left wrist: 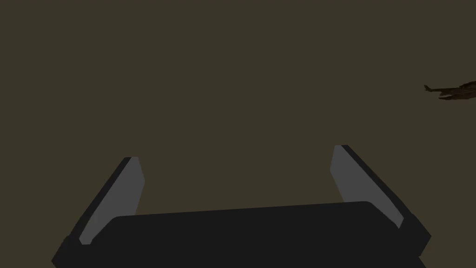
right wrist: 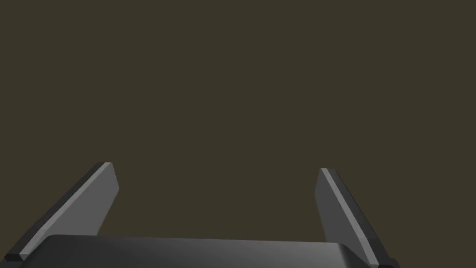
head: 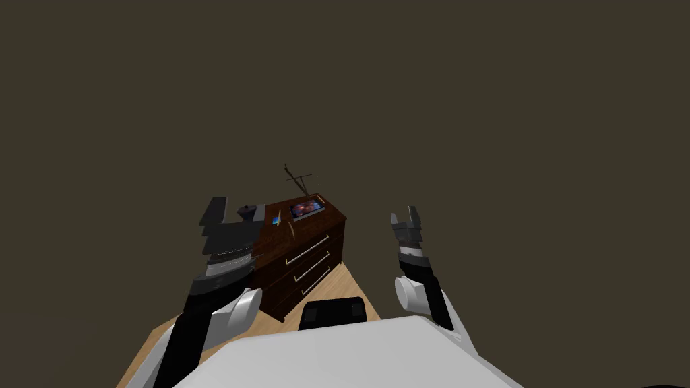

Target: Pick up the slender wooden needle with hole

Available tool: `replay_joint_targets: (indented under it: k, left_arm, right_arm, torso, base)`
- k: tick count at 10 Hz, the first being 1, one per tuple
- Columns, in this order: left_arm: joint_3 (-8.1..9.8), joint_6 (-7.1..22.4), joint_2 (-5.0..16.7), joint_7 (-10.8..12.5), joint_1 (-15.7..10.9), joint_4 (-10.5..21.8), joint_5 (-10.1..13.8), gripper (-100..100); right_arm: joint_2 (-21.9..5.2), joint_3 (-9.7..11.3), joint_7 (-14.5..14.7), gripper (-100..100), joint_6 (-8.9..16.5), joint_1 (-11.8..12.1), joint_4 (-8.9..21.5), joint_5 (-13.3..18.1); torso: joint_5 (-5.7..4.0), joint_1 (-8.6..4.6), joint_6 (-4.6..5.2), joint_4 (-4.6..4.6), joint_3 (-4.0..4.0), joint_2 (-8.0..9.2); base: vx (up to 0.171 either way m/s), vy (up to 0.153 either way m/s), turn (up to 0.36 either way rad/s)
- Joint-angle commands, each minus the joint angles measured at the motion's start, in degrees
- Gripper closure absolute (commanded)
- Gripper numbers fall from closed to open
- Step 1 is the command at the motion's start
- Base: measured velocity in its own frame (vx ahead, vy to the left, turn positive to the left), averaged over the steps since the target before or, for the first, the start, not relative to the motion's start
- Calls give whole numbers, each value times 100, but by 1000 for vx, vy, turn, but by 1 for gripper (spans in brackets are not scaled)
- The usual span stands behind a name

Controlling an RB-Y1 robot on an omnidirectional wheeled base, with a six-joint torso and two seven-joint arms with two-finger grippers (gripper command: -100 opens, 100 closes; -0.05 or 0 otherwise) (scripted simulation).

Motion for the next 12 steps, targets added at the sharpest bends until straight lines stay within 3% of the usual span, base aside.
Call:
replay_joint_targets:
  k: [1, 6, 9, 10, 11, 12]
  left_arm:
    - [10, 100, 263, -49, -88, 51, -48, -100]
    - [107, 856, 1018, -455, -809, 484, -399, -100]
    - [139, 1190, 1112, -579, -1023, 624, -493, -100]
    - [176, 1429, 1189, -716, -1257, 780, -590, -100]
    - [176, 1470, 1189, -716, -1257, 780, -590, -100]
    - [217, 1698, 1251, -864, -1507, 954, -688, -100]
  right_arm:
    - [0, 0, 0, 0, 0, 0, 0, 0]
    - [0, 0, 0, 0, 0, -1, 0, 0]
    - [0, 0, 0, 0, 0, -1, 0, 0]
    - [0, 0, 0, 0, 0, 0, 0, 0]
    - [0, 0, 0, 0, 0, -1, 0, 0]
    - [0, 0, 0, 0, 0, 0, 0, 0]
  torso:
    - [0, 0, 0, 0, 0, 0]
    - [1, 5, 1, 3, 8, 15]
    - [1, 4, 2, 2, 5, 9]
    - [1, 3, -1, 2, 5, 8]
    - [0, 1, 2, 2, 4, 8]
    - [0, 0, -1, 2, 5, 7]
  base:
    - [-10, 0, -37]
    - [-37, 7, -76]
    - [-28, 6, -55]
    - [-31, -1, -84]
    - [-24, -1, -44]
    - [-28, 0, -100]
